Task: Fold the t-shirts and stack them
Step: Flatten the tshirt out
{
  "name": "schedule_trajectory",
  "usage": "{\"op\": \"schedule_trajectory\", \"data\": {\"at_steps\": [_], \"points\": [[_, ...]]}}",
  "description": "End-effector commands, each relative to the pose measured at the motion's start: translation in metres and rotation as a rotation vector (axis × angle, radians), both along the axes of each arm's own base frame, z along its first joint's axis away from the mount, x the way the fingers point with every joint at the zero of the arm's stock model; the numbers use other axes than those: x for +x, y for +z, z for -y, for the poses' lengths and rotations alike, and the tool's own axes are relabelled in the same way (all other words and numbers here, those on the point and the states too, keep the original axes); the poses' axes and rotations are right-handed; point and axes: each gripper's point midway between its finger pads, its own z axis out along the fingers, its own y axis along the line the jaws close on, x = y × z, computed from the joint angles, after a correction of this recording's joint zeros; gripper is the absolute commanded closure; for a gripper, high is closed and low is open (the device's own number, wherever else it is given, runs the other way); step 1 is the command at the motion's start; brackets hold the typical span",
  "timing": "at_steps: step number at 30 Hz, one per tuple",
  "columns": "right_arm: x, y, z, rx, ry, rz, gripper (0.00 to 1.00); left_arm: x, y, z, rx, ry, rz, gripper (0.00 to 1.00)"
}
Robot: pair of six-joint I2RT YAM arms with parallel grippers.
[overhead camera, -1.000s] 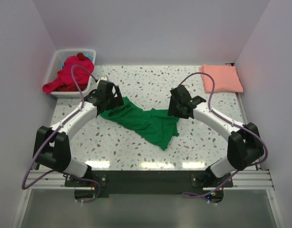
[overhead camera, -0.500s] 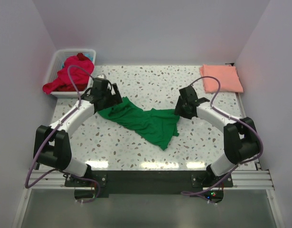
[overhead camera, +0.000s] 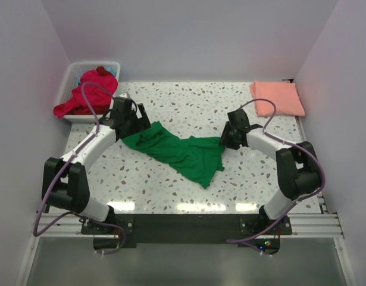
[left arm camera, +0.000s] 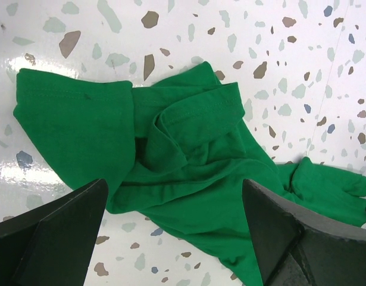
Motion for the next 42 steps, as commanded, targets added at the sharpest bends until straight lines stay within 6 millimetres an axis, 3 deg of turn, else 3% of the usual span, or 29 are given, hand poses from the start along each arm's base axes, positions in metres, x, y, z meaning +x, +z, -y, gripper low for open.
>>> {"op": "schedule_trajectory", "data": {"at_steps": [1,10,13,15,17,21,24,28,29,31,32,35,42], "points": [[0.004,-0.008,-0.009,0.040,0.015,0.003,0.58,0.013,0.028,0.000,-0.016,-0.015,0.088,0.00],[0.002,-0.022,-0.014,0.066,0.030,-0.022,0.62,0.011,0.036,-0.005,-0.011,-0.009,0.103,0.00],[0.002,-0.020,-0.016,0.073,0.035,-0.021,0.69,0.010,0.037,-0.006,-0.010,-0.006,0.106,0.00],[0.003,-0.018,-0.016,0.073,0.035,-0.019,0.78,0.009,0.038,-0.007,-0.012,-0.004,0.107,0.00],[0.002,-0.017,-0.016,0.073,0.035,-0.021,0.98,0.009,0.038,-0.007,-0.013,-0.005,0.109,0.00],[0.003,-0.003,-0.014,0.068,0.034,-0.003,1.00,0.007,0.040,-0.007,-0.017,-0.002,0.114,0.00],[0.004,0.018,-0.005,0.032,0.012,0.033,1.00,0.005,0.038,-0.006,-0.021,-0.010,0.110,0.00],[0.006,0.064,0.020,-0.055,-0.067,0.129,1.00,0.001,0.036,-0.004,-0.024,-0.028,0.106,0.00],[0.005,0.087,0.026,-0.062,-0.085,0.171,1.00,0.000,0.035,-0.004,-0.024,-0.031,0.101,0.00],[0.005,0.109,0.035,-0.091,-0.110,0.223,1.00,0.000,0.033,-0.002,-0.027,-0.044,0.099,0.02],[0.004,0.130,0.044,-0.111,-0.137,0.272,1.00,0.000,0.033,-0.001,-0.030,-0.049,0.101,0.02],[0.002,0.163,0.056,-0.140,-0.175,0.341,1.00,0.001,0.030,0.003,-0.045,-0.068,0.095,0.06],[-0.009,0.203,0.078,-0.162,-0.278,0.424,1.00,0.008,0.025,0.019,-0.095,-0.129,0.088,0.16]]}}
